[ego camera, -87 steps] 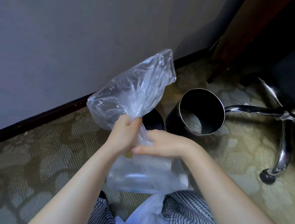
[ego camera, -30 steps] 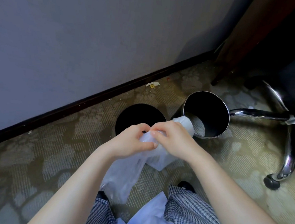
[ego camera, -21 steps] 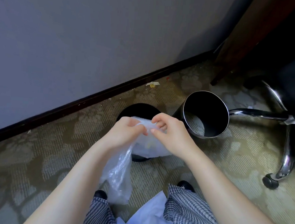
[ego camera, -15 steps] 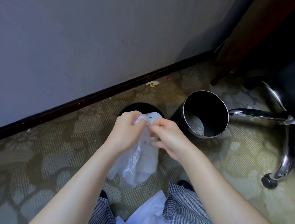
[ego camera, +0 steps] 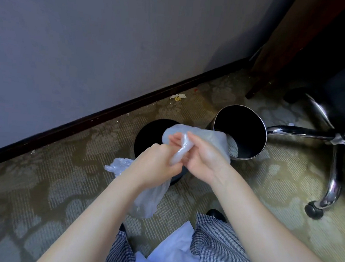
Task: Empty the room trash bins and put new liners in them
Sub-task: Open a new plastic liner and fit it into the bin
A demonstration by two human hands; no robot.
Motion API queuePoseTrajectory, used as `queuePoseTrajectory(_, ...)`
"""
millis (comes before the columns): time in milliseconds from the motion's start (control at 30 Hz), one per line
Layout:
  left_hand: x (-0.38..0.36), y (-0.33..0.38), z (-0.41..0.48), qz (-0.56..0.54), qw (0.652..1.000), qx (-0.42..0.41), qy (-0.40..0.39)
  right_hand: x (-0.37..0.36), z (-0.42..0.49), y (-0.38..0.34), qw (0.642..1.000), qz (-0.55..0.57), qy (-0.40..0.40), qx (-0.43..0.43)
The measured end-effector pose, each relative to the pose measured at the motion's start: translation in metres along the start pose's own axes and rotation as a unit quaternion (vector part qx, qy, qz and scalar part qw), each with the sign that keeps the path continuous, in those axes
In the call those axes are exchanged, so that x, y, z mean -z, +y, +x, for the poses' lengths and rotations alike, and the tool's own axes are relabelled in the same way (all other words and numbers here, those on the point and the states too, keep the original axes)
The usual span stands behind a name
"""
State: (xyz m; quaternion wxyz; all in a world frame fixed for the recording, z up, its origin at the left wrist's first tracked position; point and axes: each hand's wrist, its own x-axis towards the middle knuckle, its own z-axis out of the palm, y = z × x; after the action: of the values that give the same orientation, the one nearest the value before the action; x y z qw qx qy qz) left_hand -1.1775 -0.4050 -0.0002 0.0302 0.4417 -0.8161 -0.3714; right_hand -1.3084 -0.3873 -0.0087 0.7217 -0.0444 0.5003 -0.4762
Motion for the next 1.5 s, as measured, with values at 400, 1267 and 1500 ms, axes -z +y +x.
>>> queuePoseTrajectory(400, 0.029, -0.032, -0.006, -0.404, 0.904, 0.113, -0.082, 0.019, -0.008, -0.023, 0.977, -0.199, -0.072, 0.001)
queuePoseTrajectory(1267, 0.008, -0.004, -0.001, -0.228, 0.964, 0.015, 0.135, -0.01, -0.02, 0.002, 0.646, -0.752, -0.094, 0.091)
queuePoseTrajectory(1500, 0.007, -0.023, 0.004, -0.337, 0.926, 0.146, 0.092, -0.013, -0.018, 0.006, 0.656, -0.705, -0.064, 0.262)
